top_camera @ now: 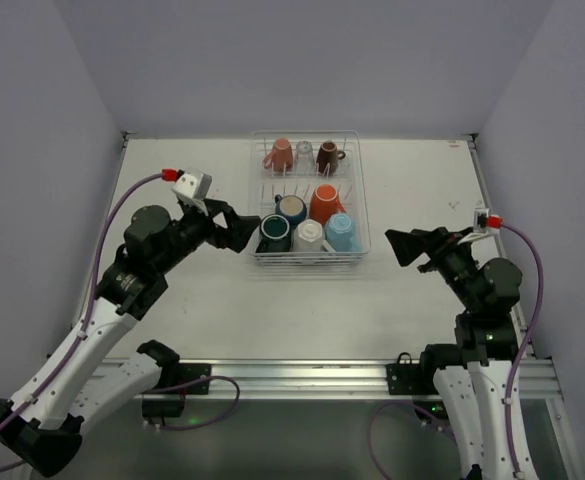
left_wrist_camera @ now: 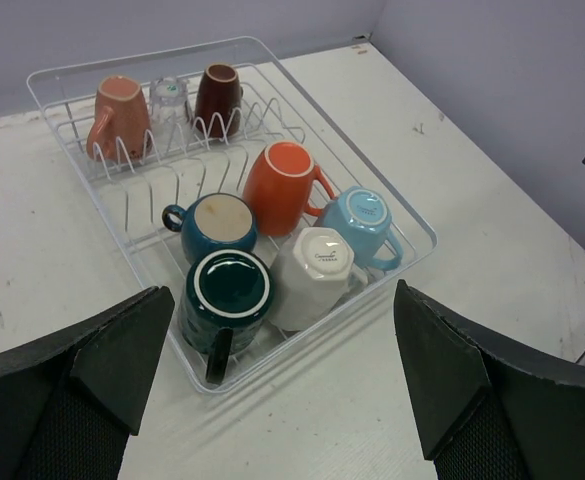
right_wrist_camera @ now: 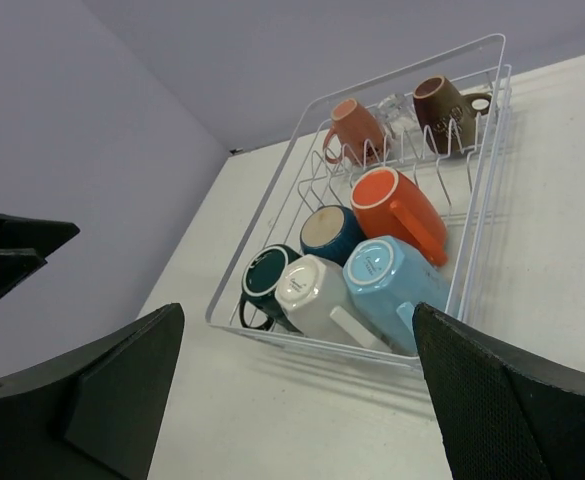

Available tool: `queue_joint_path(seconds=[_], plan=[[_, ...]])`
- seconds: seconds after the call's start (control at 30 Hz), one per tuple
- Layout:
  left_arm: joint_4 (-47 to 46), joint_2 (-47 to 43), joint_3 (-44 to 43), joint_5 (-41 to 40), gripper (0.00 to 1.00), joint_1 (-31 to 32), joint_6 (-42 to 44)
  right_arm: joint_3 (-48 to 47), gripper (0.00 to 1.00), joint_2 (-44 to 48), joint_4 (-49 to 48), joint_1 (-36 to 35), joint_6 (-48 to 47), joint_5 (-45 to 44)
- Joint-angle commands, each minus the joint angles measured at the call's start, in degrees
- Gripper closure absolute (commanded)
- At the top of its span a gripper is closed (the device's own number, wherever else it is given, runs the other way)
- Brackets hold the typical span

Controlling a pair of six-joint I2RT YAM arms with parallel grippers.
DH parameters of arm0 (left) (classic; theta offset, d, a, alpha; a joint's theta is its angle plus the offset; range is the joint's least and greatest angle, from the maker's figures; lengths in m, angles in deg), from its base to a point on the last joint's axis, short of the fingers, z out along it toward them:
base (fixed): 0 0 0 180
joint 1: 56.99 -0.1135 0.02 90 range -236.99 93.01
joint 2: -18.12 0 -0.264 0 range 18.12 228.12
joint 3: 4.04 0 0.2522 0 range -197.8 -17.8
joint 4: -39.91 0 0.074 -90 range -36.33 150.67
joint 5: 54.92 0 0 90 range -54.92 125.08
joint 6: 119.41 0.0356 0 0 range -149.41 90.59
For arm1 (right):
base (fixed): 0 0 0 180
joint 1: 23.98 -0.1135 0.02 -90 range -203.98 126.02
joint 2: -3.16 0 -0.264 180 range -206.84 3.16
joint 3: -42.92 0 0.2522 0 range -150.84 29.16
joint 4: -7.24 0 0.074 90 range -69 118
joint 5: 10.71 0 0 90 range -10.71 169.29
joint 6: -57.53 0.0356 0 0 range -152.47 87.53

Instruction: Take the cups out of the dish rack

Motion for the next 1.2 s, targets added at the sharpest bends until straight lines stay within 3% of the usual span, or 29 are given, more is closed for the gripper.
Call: queue_joint_path(seconds=[0.0, 0.3, 0.4, 0.5, 0.63, 0.9, 1.03, 1.17], plan=[[1.4, 1.7, -3.3, 1.5, 0.00, -0.3, -0.6, -2.1, 0.01, -1.8, 1.4, 0.3, -0.6, 0.7], [-5.2, 12.2, -8.4, 14.9, 0.00, 1.1, -6.0, -0.5, 0.08, -3.4, 2.0, 0.3, -0.7, 1.3], [-4.5, 17.6, -10.9, 9.0, 0.00, 7.6, -4.7, 0.0, 0.11, -5.2, 1.7, 0.3, -0.3, 2.3], [-1.9, 22.3, -14.7, -5.8, 0.01, 14.6, -2.1, 0.9, 0.14, -5.9, 2.3, 0.3, -1.3, 0.8], [-0.3, 27.1, -16.5, -17.7, 0.06, 20.2, 0.4, 1.8, 0.17, -6.4, 2.4, -1.4, -2.1, 0.0], [-1.0, 37.1, -18.0, -27.6, 0.06, 23.7, 4.7, 3.4, 0.19, -7.4, 0.7, -3.1, -2.1, 1.8], [-1.9, 40.4, -18.7, -28.2, 0.06, 23.7, 5.1, 3.7, 0.20, -7.8, 0.4, -3.9, -2.1, 2.3], [-3.6, 37.8, -16.3, -28.9, 0.07, 23.7, 2.5, 3.0, 0.26, -8.5, 0.6, -5.5, -3.3, 2.6]])
